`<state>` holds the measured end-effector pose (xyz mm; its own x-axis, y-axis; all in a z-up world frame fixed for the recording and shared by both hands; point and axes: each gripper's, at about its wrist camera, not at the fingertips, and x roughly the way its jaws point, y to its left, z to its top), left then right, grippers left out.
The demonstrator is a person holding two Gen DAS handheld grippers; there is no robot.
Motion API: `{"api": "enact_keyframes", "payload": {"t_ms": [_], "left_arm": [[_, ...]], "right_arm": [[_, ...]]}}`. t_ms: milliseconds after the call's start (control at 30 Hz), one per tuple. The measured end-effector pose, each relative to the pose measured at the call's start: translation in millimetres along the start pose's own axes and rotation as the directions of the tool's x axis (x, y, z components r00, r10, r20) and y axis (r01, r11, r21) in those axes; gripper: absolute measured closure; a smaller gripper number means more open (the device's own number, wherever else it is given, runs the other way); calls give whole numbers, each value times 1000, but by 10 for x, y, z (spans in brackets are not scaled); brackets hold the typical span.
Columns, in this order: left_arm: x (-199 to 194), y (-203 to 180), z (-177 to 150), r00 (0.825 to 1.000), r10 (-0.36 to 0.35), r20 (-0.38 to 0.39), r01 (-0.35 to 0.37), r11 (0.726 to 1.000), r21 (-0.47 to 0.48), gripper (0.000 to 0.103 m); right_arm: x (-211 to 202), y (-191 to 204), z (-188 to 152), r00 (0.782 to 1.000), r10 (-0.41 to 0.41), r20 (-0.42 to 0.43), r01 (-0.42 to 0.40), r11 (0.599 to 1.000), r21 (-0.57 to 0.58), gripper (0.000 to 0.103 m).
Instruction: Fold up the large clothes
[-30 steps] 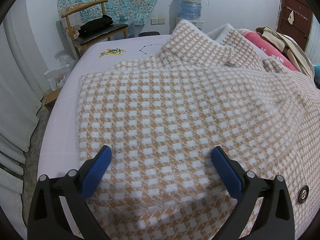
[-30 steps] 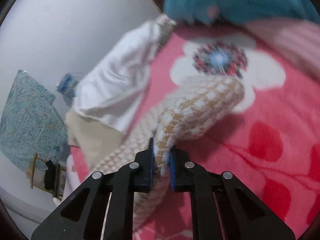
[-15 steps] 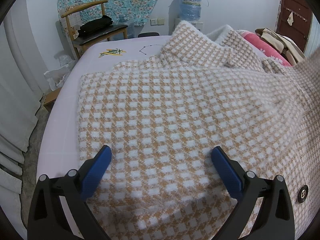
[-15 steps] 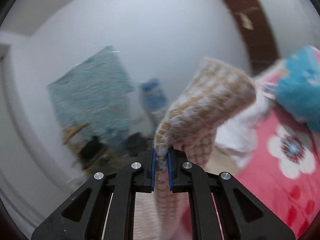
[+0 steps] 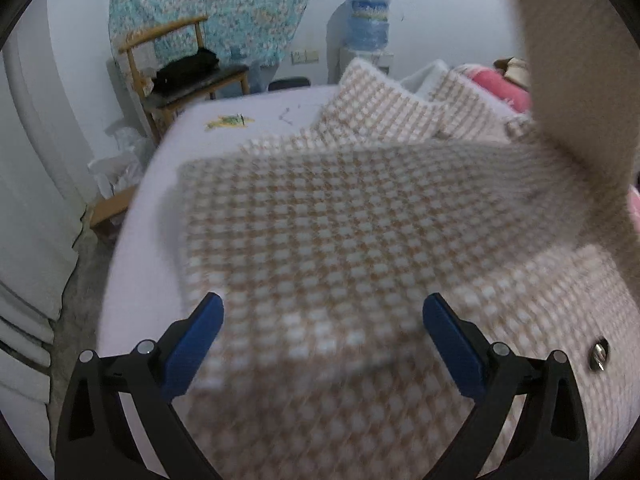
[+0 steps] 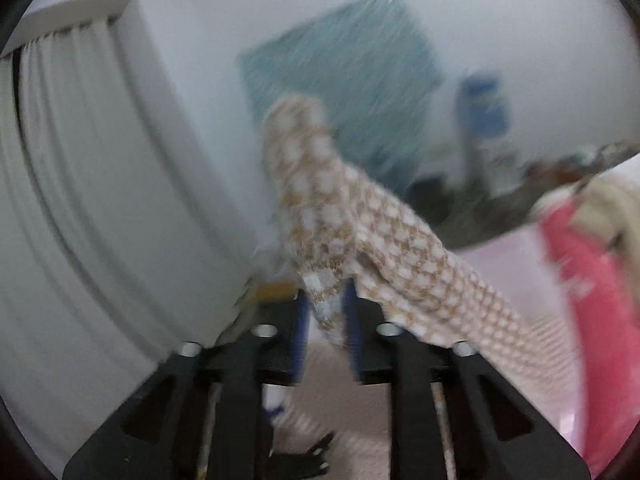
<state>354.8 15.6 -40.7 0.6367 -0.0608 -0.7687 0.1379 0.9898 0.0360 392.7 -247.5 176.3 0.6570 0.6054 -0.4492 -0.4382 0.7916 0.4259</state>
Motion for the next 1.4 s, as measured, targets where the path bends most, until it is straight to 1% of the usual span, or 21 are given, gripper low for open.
{"api": "enact_keyframes", "payload": {"t_ms": [33,67,100,167,267,333,433,467,533,567,600,633,700,767,833,900,933,967,1133,1300,1400], "left_arm": [[-83,35,-35,1000,-18,14,18,1000,-4,5],[-144,69,-67,999,-30,25,30,999,-10,5],[-213,110,-101,998,-48,38,48,999,-20,5],[-325,200,-171,995,-83,57,86,995,-48,5],[-453,320,-197,984,-149,102,159,983,-89,5],[-510,351,-151,974,-178,142,192,977,-92,5],[-530,409,-35,960,-208,189,233,965,-123,5],[-527,448,-7,957,-213,199,244,959,-145,5],[-444,558,97,954,-210,214,256,943,-214,6],[-420,606,87,956,-202,214,251,938,-238,12],[-341,663,133,961,-190,201,241,932,-269,19],[-272,707,163,967,-180,181,228,928,-295,24],[-106,776,222,977,-169,130,204,920,-334,44],[-7,785,254,982,-164,91,185,921,-342,54],[75,756,279,986,-155,55,164,930,-328,58],[190,731,293,992,-125,-3,118,941,-318,66],[250,733,297,993,-111,-33,94,942,-323,68],[275,740,299,993,-107,-41,88,940,-329,70],[340,737,311,995,-83,-62,59,946,-318,71],[361,742,331,993,-76,-93,41,943,-330,70],[356,718,341,993,-63,-95,29,945,-326,71]], "right_arm": [[222,51,-149,996,42,-78,-43,999,-9,41],[331,73,-243,992,51,-118,-54,998,-20,31],[470,120,-391,984,51,-169,-61,997,-51,31],[599,159,-576,973,36,-227,-60,993,-100,31],[575,89,-754,969,2,-245,-35,991,-133,30],[541,-78,-756,971,-31,-238,3,993,-116,29],[434,-506,-757,967,-139,-215,127,989,-70,29],[359,-745,-757,955,-213,-206,208,977,-47,29],[217,-996,-793,936,-289,-200,292,956,-16,29],[119,-1179,-809,926,-321,-197,329,944,8,30],[75,-1333,-801,920,-339,-197,351,936,29,32],[21,-1484,-804,914,-355,-198,372,927,55,32],[-57,-1720,-844,905,-375,-200,399,912,96,34],[-128,-1827,-871,901,-384,-201,413,902,129,34],[-134,-1983,-884,901,-382,-203,416,895,160,34],[-138,-2069,-922,903,-376,-207,412,895,172,34],[-100,-2093,-939,903,-375,-209,412,895,173,34],[-68,-2115,-956,904,-372,-211,410,895,176,34],[-79,-2232,-1042,910,-349,-222,394,896,207,34],[-87,-2356,-1088,912,-340,-229,391,890,235,34],[-98,-2407,-1096,912,-337,-234,391,885,251,34]]}}
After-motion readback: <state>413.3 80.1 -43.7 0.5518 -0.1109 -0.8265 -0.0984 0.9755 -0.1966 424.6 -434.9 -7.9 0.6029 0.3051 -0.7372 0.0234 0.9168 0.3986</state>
